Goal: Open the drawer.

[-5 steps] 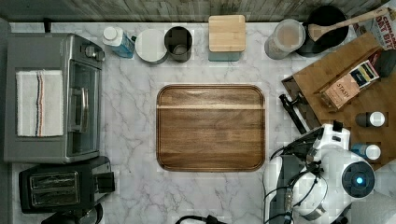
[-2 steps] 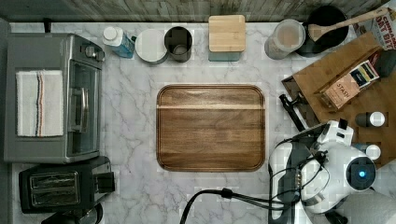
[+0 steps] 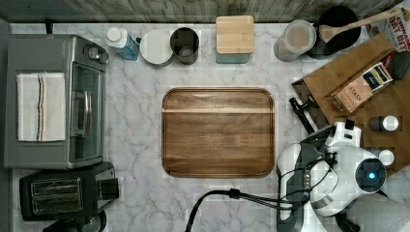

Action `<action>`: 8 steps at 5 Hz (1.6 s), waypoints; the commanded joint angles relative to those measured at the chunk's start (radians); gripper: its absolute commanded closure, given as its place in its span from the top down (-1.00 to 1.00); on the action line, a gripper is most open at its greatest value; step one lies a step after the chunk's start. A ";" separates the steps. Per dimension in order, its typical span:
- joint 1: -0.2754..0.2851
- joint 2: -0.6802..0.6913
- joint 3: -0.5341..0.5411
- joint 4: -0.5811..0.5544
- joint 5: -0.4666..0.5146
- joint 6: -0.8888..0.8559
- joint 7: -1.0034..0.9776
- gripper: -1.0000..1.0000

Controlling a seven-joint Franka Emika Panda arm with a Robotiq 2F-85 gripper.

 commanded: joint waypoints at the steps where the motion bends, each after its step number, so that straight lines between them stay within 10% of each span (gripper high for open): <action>1: -0.016 0.062 0.039 0.067 0.085 0.087 -0.041 1.00; 5: 0.129 -0.063 -0.060 -0.010 -0.245 -0.174 0.262 1.00; 8: 0.206 -0.352 -0.028 -0.414 -0.401 -0.018 0.515 1.00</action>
